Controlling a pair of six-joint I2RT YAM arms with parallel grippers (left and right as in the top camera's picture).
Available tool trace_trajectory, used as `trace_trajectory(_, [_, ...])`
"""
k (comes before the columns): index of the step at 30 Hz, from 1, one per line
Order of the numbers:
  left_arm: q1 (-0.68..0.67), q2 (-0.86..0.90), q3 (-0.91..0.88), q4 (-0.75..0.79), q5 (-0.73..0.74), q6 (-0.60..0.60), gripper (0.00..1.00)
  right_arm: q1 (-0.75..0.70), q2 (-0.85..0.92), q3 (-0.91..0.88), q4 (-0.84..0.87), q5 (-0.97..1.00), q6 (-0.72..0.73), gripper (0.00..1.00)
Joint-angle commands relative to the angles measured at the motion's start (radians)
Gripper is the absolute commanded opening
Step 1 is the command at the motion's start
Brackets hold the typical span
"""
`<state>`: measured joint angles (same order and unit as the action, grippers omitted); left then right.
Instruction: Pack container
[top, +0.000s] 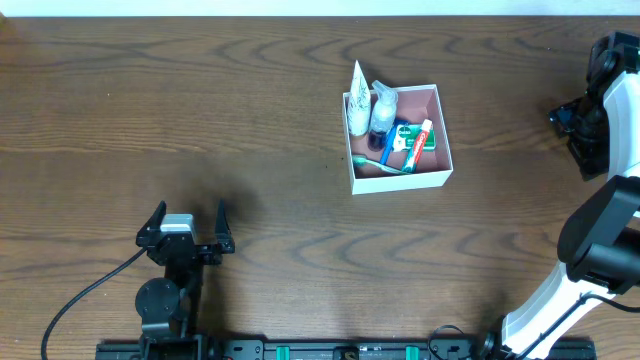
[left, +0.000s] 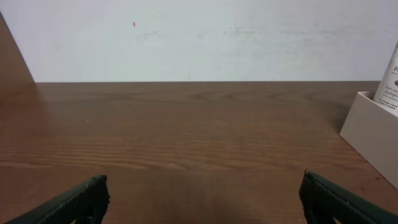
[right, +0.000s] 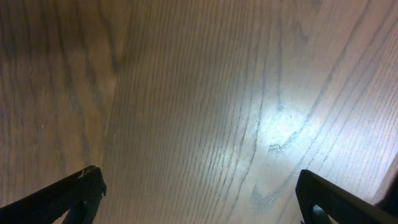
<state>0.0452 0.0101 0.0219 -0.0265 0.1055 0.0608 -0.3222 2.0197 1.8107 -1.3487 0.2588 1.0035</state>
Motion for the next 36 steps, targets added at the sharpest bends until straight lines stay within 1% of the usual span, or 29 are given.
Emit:
trace_trajectory(1, [0.006,-0.006,-0.018,-0.032,0.018,0.017,0.98,0.024,-0.088,0.005,-0.002,0.014,0.013,0.99])
trace_trajectory(5, [0.006,-0.006,-0.018,-0.032,0.018,0.017,0.98,0.064,-0.23,0.005,-0.001,0.014,0.013,0.99])
trace_trajectory(9, [0.006,-0.006,-0.018,-0.032,0.018,0.017,0.98,0.139,-0.394,0.005,-0.001,0.014,0.013,0.99])
trace_trajectory(12, [0.006,-0.006,-0.018,-0.032,0.018,0.017,0.98,0.23,-0.531,0.005,-0.001,0.014,0.013,0.99])
trace_trajectory(15, [0.006,-0.006,-0.018,-0.032,0.018,0.017,0.98,0.351,-0.662,0.005,-0.002,0.014,0.013,0.99])
trace_trajectory(20, [0.006,-0.006,-0.018,-0.032,0.018,0.017,0.98,0.509,-0.826,0.003,-0.002,0.013,0.013,0.99])
trace_trajectory(23, [0.006,-0.006,-0.018,-0.032,0.018,0.017,0.98,0.512,-0.911,-0.021,-0.002,0.014,0.013,0.99])
trace_trajectory(26, [0.006,-0.006,-0.018,-0.032,0.018,0.017,0.98,0.463,-0.993,-0.086,-0.006,0.014,0.013,0.99])
trace_trajectory(30, [0.006,-0.006,-0.018,-0.032,0.018,0.017,0.98,0.411,-1.095,-0.232,-0.003,0.017,0.013,0.99])
trace_trajectory(33, [0.006,-0.006,-0.018,-0.032,0.018,0.017,0.98,0.404,-1.181,-0.374,0.021,0.081,0.014,0.99])
trace_trajectory(36, [0.006,-0.006,-0.018,-0.032,0.018,0.017,0.98,0.404,-1.265,-0.516,0.126,0.089,0.013,0.99])
